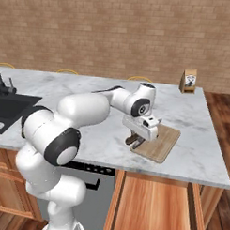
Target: Open the drawer on the right and place the cutting tools on the cutting board.
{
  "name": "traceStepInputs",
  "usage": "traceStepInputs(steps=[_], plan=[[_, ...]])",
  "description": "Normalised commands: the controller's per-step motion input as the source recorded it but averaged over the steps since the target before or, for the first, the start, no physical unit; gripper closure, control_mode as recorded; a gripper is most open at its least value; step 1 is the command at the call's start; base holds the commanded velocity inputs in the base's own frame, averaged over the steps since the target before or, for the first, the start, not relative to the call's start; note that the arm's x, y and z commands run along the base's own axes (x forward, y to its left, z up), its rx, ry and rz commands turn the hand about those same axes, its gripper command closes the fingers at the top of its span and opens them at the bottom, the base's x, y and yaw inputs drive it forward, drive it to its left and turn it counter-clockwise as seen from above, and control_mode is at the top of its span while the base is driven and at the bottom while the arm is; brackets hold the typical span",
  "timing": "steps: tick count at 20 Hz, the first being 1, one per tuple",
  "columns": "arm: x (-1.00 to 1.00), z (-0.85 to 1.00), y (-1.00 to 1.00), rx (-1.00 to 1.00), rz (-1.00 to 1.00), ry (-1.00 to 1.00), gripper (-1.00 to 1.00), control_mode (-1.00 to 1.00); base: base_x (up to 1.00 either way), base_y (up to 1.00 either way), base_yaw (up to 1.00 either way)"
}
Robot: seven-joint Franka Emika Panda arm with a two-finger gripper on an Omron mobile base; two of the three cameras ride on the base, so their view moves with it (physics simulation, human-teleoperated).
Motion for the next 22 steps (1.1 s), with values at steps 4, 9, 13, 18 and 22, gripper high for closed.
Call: traceStepInputs(steps=[4,9,13,18,22], plan=[[0.00,-0.44,-0.11,-0.04,0.00,-0.13,1.00,-1.00,0.00,0.00,0.00],[0.00,-0.34,0.00,-0.04,0.00,-0.18,1.00,-1.00,0.00,0.00,0.00],[0.15,-0.27,0.00,-0.07,0.00,-0.15,1.00,-1.00,0.00,0.00,0.00],[0.31,-0.12,-0.01,-0.06,0.00,-0.03,1.00,-1.00,0.00,0.00,0.00],[0.50,-0.08,-0.14,-0.03,0.00,0.02,1.00,-1.00,0.00,0.00,0.00]])
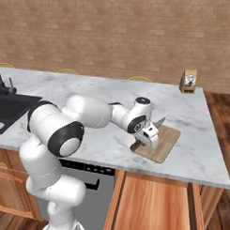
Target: Open the drawer on the right and place the cutting tools on the cutting board.
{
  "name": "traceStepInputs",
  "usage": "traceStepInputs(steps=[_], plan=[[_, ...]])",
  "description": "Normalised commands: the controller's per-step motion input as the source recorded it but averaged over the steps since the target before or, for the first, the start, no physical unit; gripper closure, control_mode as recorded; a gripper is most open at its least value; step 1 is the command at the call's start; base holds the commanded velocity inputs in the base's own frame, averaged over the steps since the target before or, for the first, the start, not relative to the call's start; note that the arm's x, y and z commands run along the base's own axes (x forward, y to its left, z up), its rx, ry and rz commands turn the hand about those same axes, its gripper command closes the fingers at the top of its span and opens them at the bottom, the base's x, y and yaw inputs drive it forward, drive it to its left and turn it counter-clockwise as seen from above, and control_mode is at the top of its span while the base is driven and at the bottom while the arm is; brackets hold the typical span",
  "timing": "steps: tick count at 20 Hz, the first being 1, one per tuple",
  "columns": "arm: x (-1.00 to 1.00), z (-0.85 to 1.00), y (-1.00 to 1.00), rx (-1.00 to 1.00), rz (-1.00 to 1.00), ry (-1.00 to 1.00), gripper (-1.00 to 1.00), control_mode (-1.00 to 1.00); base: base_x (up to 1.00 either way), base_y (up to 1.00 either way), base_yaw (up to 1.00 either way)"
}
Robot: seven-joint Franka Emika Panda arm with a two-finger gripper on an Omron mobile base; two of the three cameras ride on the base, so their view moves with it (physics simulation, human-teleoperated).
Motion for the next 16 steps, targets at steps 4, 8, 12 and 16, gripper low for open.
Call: traceStepInputs(steps=[4,8,12,16], plan=[[0.36,-0.01,-0.35,0.00,-0.01,0.07,1.00,-1.00,0.00,0.00,0.00],[0.16,-0.03,-0.47,0.00,0.00,0.06,1.00,-1.00,0.00,0.00,0.00],[0.01,-0.12,-0.28,0.00,0.00,0.04,1.00,-1.00,0.00,0.00,0.00],[0.00,-0.19,-0.01,0.00,0.00,0.05,-1.00,-1.00,0.00,0.00,0.00]])
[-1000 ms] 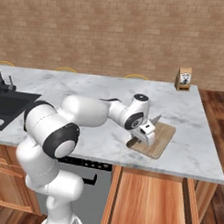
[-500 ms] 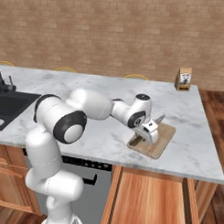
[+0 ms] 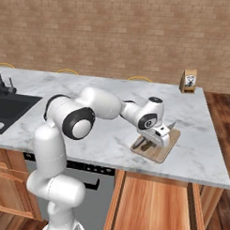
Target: Open the drawer on the right and place the cutting tools on the cutting board.
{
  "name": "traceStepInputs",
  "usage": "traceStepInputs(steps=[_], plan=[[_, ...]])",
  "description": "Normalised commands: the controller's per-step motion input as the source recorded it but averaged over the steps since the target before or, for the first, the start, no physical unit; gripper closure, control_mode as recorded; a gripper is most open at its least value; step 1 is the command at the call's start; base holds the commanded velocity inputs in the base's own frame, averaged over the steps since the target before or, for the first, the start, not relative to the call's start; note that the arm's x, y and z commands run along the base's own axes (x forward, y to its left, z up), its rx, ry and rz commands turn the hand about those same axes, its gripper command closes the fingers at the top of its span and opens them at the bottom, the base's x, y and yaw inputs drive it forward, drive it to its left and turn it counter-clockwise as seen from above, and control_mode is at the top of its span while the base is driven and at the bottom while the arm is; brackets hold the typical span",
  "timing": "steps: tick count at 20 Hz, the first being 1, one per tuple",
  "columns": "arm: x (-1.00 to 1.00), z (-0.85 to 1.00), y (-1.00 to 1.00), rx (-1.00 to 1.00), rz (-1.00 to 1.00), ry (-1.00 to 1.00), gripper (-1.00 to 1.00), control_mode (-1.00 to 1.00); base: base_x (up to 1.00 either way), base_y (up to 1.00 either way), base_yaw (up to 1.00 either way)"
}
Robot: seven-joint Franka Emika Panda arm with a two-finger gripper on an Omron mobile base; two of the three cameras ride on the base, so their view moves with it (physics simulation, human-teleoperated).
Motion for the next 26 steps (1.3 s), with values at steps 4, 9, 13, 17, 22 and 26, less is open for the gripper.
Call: traceStepInputs(steps=[4,9,13,17,22,26], plan=[[0.00,-0.09,0.00,0.00,0.00,0.01,-1.00,-1.00,0.00,0.00,0.00],[-0.01,0.07,0.00,0.00,0.00,0.00,-1.00,-1.00,0.00,0.00,0.00],[-0.26,0.77,0.04,0.00,0.00,-0.05,-1.00,-1.00,0.00,0.00,0.00],[-0.42,0.83,0.36,0.00,0.00,-0.01,-1.00,-1.00,0.00,0.00,0.00],[-0.55,0.62,0.79,-0.01,0.00,0.00,-1.00,-1.00,0.00,0.00,0.00],[-0.72,0.40,0.89,-0.02,0.00,0.00,-1.00,-1.00,0.00,0.00,0.00]])
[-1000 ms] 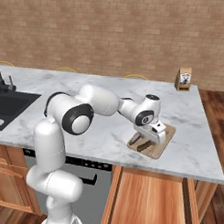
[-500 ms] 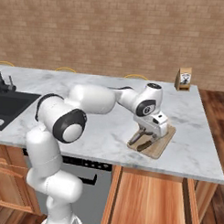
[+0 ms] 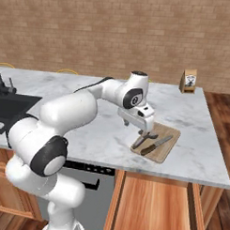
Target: Open the drawer on the right and place the cutting tools on the cutting board.
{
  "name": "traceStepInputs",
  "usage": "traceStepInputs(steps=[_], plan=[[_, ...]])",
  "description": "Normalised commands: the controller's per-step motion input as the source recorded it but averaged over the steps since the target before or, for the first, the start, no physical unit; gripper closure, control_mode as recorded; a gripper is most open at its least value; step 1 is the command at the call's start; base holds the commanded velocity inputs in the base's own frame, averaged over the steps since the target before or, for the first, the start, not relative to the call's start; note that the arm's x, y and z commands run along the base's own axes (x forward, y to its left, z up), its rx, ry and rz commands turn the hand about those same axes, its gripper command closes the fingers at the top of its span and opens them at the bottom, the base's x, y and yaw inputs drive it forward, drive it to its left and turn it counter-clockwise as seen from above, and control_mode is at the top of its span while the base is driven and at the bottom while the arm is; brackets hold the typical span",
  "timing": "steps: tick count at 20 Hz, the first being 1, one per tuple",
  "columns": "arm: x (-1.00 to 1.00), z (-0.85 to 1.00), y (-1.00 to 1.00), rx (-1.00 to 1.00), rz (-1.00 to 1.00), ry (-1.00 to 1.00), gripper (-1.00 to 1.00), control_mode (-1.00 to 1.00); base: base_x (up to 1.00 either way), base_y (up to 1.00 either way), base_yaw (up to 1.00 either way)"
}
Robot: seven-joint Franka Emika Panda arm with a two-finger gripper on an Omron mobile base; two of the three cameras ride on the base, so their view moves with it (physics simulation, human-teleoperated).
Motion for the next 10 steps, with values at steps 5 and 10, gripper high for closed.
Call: traceStepInputs(steps=[5,10], plan=[[-0.80,0.27,0.82,-0.02,0.00,0.00,-1.00,-1.00,0.00,0.00,0.00],[-0.77,0.10,0.89,-0.06,0.01,-0.04,-1.00,-1.00,0.00,0.00,0.00]])
